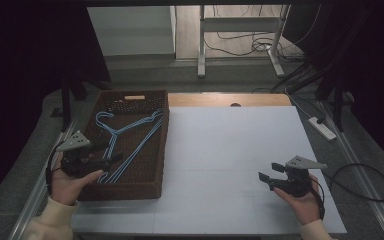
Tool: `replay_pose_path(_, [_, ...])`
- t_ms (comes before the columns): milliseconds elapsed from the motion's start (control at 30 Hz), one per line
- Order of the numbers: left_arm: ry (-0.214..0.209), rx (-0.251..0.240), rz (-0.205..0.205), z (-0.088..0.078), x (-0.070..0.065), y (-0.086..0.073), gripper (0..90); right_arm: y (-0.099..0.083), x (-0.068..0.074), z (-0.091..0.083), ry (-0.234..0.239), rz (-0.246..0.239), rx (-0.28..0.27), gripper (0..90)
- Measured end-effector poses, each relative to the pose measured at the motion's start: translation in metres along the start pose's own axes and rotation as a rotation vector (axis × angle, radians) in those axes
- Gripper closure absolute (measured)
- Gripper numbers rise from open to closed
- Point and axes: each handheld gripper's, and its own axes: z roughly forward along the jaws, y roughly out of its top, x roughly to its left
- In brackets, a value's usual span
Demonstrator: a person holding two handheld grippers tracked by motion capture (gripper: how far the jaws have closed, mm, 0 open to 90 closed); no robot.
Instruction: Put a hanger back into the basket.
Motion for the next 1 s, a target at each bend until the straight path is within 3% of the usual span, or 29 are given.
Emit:
replay_pose_path(133, [-0.050,-0.020,-0.027,0.001,-0.011,-0.011,30.9,0.000,0.000,0.000,0.002,0.000,0.000,31.8])
replay_pose_path(233, [-0.053,-0.024,-0.024,0.003,-0.017,-0.016,30.9,0.000,0.000,-0.001,0.003,0.001,-0.001,31.7])
replay_pose_path(400, [-0.055,-0.034,-0.001,0.009,-0.031,-0.027,30.9,0.000,-0.001,-0.004,0.004,0.003,-0.009,31.7])
replay_pose_path(567, [-0.051,-0.044,0.051,0.014,-0.046,-0.036,30.9,-0.001,-0.002,-0.008,0.008,0.002,-0.016,31.5])
replay_pose_path(1000, [-0.057,-0.056,0.072,0.024,-0.053,-0.049,31.0,-0.005,-0.009,-0.018,0.032,-0.015,-0.027,31.6])
